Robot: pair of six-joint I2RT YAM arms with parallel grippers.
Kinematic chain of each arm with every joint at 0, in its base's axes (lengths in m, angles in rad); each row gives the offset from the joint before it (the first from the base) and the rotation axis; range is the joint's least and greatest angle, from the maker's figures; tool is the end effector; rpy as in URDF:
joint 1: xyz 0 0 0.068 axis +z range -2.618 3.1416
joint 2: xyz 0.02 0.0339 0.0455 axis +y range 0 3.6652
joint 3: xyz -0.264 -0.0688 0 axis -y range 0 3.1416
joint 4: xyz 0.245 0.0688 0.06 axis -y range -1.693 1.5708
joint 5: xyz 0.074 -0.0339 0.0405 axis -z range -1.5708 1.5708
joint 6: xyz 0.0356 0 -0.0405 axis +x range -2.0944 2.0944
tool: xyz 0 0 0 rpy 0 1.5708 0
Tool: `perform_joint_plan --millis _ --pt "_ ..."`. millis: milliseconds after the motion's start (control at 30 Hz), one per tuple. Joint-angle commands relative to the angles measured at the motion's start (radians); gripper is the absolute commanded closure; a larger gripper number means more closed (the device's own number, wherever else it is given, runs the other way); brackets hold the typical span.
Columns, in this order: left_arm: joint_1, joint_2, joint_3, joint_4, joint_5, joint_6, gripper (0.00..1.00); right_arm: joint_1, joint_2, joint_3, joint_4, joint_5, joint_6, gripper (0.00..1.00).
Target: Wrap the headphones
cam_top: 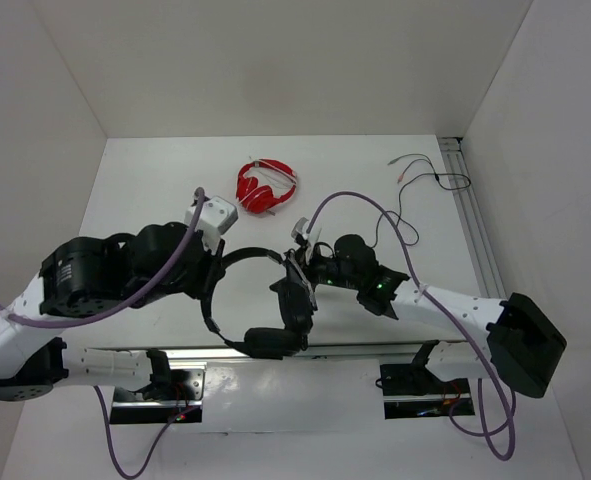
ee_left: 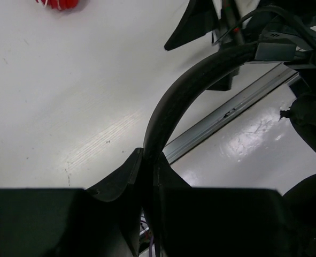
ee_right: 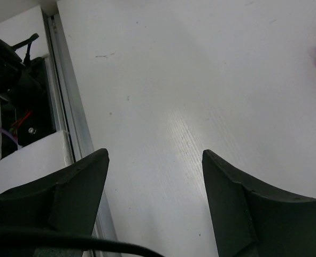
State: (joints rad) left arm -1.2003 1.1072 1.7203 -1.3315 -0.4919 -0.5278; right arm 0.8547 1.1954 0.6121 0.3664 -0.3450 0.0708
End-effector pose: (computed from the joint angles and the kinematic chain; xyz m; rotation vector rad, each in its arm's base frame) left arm 0.0689 -0.1311 0.4703 0.4902 2.1640 -0.4018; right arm 0.1654 0.2084 0.2511 -0.9528 1.6223 0.9589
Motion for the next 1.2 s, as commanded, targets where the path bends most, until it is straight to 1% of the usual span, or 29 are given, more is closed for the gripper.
perform_joint_plan --millis 0,133,200,267,333,400,467,500,567,600,667,733,767,800,833,867,900,933,967,1000,1067,1100,1133,1167 --pt "0.001 -0.027 0.051 0.091 0.038 -0.047 1.00 -0.009 0.042 0.000 0.160 -0.060 0.018 0.22" --pt "0.001 -0.027 0.073 0.100 0.047 -0.058 1.00 -0.028 0.111 0.000 0.224 -0.060 0.027 0.22" --pt "0.001 -0.027 0.093 0.100 0.038 -0.090 1.00 -0.054 0.159 0.000 0.256 -0.080 0.037 0.22" --pt "0.001 -0.027 0.133 0.091 0.010 -0.112 1.00 -0.071 0.209 -0.011 0.316 -0.113 0.059 0.23" --pt "0.001 -0.050 0.171 0.091 -0.028 -0.168 1.00 -0.092 0.246 -0.032 0.380 -0.138 0.087 0.23" --pt "0.001 -0.072 0.183 0.126 -0.083 -0.216 1.00 -0.092 0.317 -0.064 0.480 -0.166 0.128 0.24" --pt "0.001 -0.107 0.183 0.153 -0.121 -0.251 1.00 -0.092 0.371 -0.074 0.534 -0.179 0.153 0.26" --pt "0.001 -0.116 0.183 0.173 -0.164 -0.273 1.00 -0.092 0.424 -0.074 0.584 -0.198 0.179 0.30" --pt "0.001 -0.138 0.174 0.186 -0.215 -0.330 1.00 -0.082 0.470 -0.083 0.620 -0.198 0.188 0.36" --pt "0.001 -0.138 0.174 0.195 -0.267 -0.363 1.00 -0.068 0.499 -0.093 0.664 -0.198 0.201 0.43" --pt "0.001 -0.147 0.165 0.195 -0.319 -0.394 1.00 -0.057 0.509 -0.136 0.713 -0.169 0.213 0.46" --pt "0.001 -0.147 0.165 0.195 -0.402 -0.423 1.00 -0.057 0.520 -0.164 0.781 -0.157 0.236 0.51" --pt "0.001 -0.136 0.176 0.195 -0.428 -0.423 1.00 -0.046 0.532 -0.173 0.790 -0.157 0.247 0.59" --pt "0.001 -0.116 0.191 0.195 -0.489 -0.423 1.00 -0.046 0.532 -0.189 0.790 -0.146 0.247 0.65" --pt "0.001 -0.103 0.208 0.186 -0.526 -0.423 1.00 -0.037 0.532 -0.189 0.801 -0.131 0.247 0.68" --pt "0.001 -0.086 0.247 0.169 -0.557 -0.423 1.00 -0.025 0.532 -0.199 0.789 -0.121 0.247 0.70" --pt "0.001 -0.072 0.268 0.169 -0.612 -0.414 1.00 -0.025 0.532 -0.199 0.778 -0.092 0.247 0.70" --pt "0.001 -0.043 0.288 0.169 -0.637 -0.402 1.00 -0.007 0.521 -0.209 0.749 -0.071 0.235 0.70" --pt "0.001 -0.029 0.324 0.169 -0.666 -0.382 1.00 0.015 0.521 -0.209 0.732 -0.049 0.234 0.74" --pt "0.001 -0.015 0.340 0.169 -0.724 -0.373 1.00 0.026 0.509 -0.218 0.721 -0.028 0.234 0.79" --pt "0.001 0.016 0.351 0.202 -0.789 -0.305 1.00 0.070 0.469 -0.236 0.707 0.073 0.234 0.95" --pt "0.001 0.016 0.351 0.263 -0.854 -0.278 1.00 0.092 0.448 -0.259 0.691 0.113 0.234 0.99" --pt "0.001 0.016 0.326 0.328 -0.891 -0.230 1.00 0.115 0.393 -0.268 0.651 0.205 0.234 1.00" --pt "0.001 0.005 0.241 0.419 -0.930 -0.078 1.00 0.177 0.357 -0.282 0.623 0.253 0.234 1.00"
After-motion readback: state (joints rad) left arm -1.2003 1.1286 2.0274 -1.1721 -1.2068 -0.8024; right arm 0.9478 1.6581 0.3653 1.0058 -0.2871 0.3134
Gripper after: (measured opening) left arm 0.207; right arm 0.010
